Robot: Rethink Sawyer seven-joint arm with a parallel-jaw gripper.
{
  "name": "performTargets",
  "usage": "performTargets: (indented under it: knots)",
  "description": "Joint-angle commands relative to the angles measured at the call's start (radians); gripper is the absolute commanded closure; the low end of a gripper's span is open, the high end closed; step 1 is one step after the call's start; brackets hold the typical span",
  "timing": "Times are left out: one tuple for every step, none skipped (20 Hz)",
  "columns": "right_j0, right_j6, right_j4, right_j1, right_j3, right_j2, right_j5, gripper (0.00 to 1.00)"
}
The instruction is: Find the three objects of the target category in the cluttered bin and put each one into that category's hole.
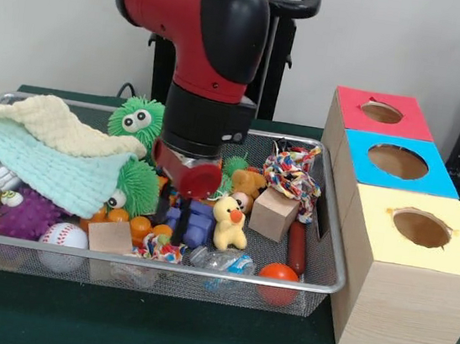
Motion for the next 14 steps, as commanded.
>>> performTargets:
  knots:
    - [0.016,0.145,0.043,-0.011,0.009,0.125,0.199,0.00]
    - [0.005,0.149,0.045,-0.015,0.018,0.143,0.212,0.00]
    - [0.007,0.151,0.045,-0.014,0.017,0.142,0.216,0.00]
    - [0.009,0.154,0.045,-0.013,0.017,0.142,0.219,0.00]
    - [0.011,0.156,0.046,-0.013,0.017,0.141,0.222,0.00]
    - [0.014,0.159,0.045,-0.016,0.018,0.137,0.228,0.00]
    - [0.017,0.161,0.045,-0.017,0.018,0.136,0.230,0.00]
    - [0.023,0.166,0.047,-0.020,0.018,0.129,0.235,0.00]
    - [0.027,0.169,0.048,-0.020,0.017,0.125,0.234,0.00]
    - [0.039,0.176,0.051,-0.017,0.013,0.115,0.234,0.00]
    - [0.045,0.181,0.054,-0.016,0.012,0.110,0.233,0.00]
    - [0.055,0.195,0.064,-0.012,0.009,0.100,0.227,0.00]
    - [0.064,0.209,0.075,-0.007,0.006,0.091,0.221,0.00]
    - [0.078,0.250,0.106,0.005,0.005,0.077,0.189,0.00]
